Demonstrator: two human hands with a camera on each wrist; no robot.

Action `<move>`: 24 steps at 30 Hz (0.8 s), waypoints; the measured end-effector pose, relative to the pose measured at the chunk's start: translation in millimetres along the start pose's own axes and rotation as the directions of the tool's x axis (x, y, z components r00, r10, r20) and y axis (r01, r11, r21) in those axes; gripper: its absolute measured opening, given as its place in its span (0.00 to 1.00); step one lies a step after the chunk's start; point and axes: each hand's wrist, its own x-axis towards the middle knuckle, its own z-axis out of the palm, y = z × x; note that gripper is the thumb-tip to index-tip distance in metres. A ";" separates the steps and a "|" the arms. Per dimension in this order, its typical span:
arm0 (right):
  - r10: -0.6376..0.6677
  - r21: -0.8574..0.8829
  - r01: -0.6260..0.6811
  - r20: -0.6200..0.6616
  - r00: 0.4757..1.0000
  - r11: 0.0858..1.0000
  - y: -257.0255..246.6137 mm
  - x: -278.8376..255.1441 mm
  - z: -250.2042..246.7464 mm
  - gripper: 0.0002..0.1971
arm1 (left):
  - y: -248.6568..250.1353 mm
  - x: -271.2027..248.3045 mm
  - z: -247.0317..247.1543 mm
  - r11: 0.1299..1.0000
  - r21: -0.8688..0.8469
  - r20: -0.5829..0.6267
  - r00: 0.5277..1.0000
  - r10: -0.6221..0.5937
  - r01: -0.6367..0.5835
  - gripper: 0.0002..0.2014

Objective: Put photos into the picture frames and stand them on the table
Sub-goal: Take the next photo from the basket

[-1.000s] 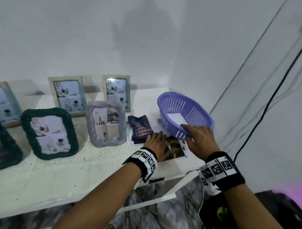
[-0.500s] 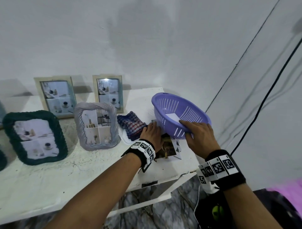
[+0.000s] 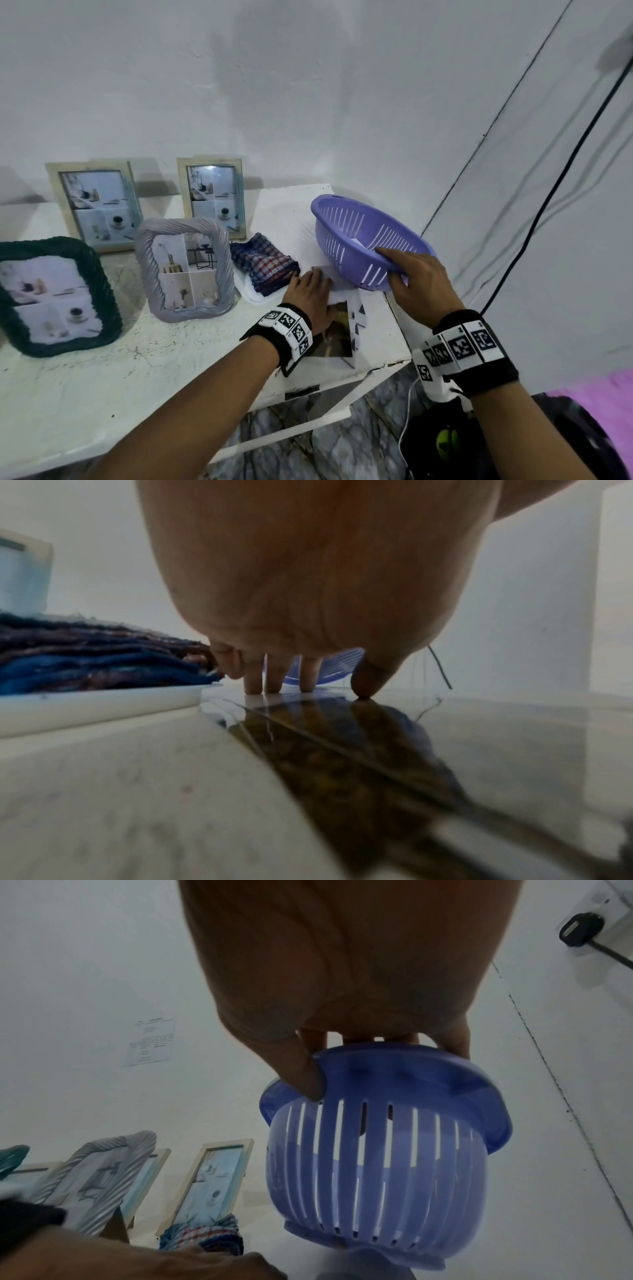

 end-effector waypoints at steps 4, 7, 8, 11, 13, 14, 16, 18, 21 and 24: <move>-0.015 -0.002 0.015 -0.002 1.000 1.000 0.2 -2.8 0.8 0.25 | 1.5 -23.4 5.6 0.997 -0.002 0.021 0.997 0.073 -0.073 0.32; -0.020 -0.034 0.021 0.031 0.999 0.999 -1.3 -8.3 5.0 0.23 | 1.5 -40.3 5.5 0.993 -0.017 0.063 0.991 0.117 -0.116 0.38; -0.026 -0.054 0.028 0.050 0.998 0.998 -2.0 -11.5 7.5 0.23 | 1.0 -46.1 5.3 0.992 -0.026 0.076 0.989 0.123 -0.122 0.39; -0.035 -0.130 0.046 0.088 0.996 0.990 -8.9 -21.9 14.5 0.21 | -2.4 -62.1 3.4 0.989 -0.036 0.080 0.986 0.144 -0.141 0.31; -0.030 -0.173 0.046 0.094 0.995 0.984 -14.9 -30.7 20.0 0.19 | -5.3 -72.3 -0.4 0.989 -0.052 0.087 0.986 0.144 -0.140 0.31; -0.029 -0.189 0.048 0.101 0.994 0.981 -17.8 -35.5 23.3 0.19 | -7.1 -77.0 -2.3 0.989 -0.064 0.098 0.985 0.139 -0.133 0.32; -0.031 -0.216 0.059 0.129 0.991 0.975 -23.7 -45.7 30.9 0.19 | -11.0 -85.5 -4.7 0.989 -0.085 0.125 0.984 0.130 -0.120 0.35; -0.044 -0.215 0.075 0.143 0.989 0.974 -28.8 -56.9 40.0 0.19 | -14.7 -92.6 -5.3 0.990 -0.078 0.130 0.983 0.130 -0.120 0.45; -0.082 -0.179 0.091 0.054 0.995 0.980 -34.4 -70.8 46.6 0.21 | -18.2 -100.0 -2.3 0.991 -0.072 0.143 0.982 0.121 -0.112 0.50; -0.068 -0.022 0.065 -0.218 0.974 0.998 -46.4 -92.5 42.5 0.14 | -19.2 -104.6 -0.7 0.992 -0.103 0.158 0.984 0.089 -0.073 0.48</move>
